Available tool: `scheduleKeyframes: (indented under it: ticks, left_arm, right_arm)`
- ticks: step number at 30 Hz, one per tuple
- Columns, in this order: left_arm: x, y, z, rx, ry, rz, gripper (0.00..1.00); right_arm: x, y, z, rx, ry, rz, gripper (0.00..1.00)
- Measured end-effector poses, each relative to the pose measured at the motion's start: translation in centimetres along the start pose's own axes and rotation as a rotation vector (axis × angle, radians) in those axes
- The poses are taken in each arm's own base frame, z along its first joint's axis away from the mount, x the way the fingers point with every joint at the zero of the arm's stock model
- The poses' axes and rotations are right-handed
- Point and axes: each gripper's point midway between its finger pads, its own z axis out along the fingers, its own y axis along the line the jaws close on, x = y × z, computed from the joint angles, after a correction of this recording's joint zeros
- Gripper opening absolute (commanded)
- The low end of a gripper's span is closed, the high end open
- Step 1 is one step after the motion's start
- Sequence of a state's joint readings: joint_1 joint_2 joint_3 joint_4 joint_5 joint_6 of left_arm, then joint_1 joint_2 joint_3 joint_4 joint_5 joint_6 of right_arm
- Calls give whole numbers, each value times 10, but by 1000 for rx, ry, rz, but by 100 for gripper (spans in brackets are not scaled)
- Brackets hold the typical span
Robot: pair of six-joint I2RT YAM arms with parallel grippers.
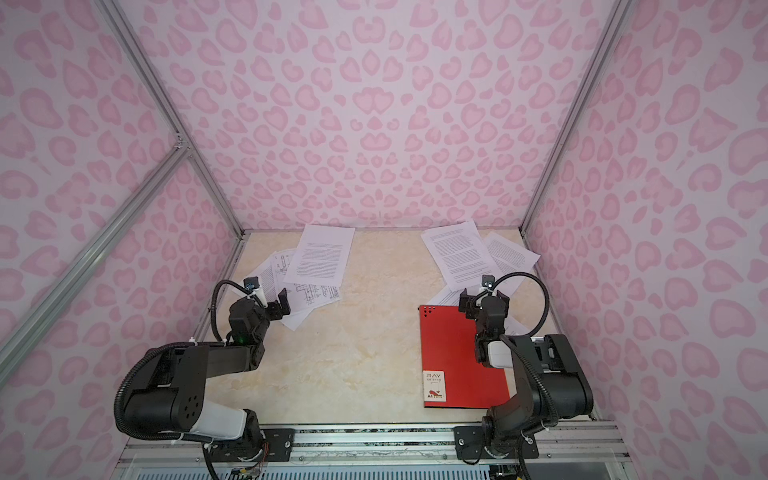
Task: Put the files into the folder
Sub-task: 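Reach both grippers toward the red folder's edges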
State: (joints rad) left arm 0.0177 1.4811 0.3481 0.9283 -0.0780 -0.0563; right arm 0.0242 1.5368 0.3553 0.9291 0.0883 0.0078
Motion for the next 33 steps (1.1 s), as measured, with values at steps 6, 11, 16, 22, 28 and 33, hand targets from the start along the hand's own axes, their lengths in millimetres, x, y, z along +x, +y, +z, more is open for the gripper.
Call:
scheduleKeyframes:
  ticks: [6, 11, 16, 22, 28, 33]
  left_arm:
    - [0, -2, 0, 5, 0, 2, 98]
    - [0, -2, 0, 4, 0, 2, 98]
    - [0, -2, 0, 4, 0, 2, 98]
    - [0, -2, 0, 4, 1, 4, 98]
    - [2, -1, -1, 3, 4, 4, 98]
    - [-10, 1, -4, -60, 16, 10, 98]
  right_arm:
    - [0, 0, 0, 0, 0, 0, 99]
    - [0, 0, 0, 0, 0, 0, 99]
    - [0, 0, 0, 0, 0, 0, 99]
    - [0, 0, 0, 0, 0, 0, 99]
    - [0, 0, 0, 1, 0, 0, 99]
    - [-13, -7, -9, 65, -15, -1, 99]
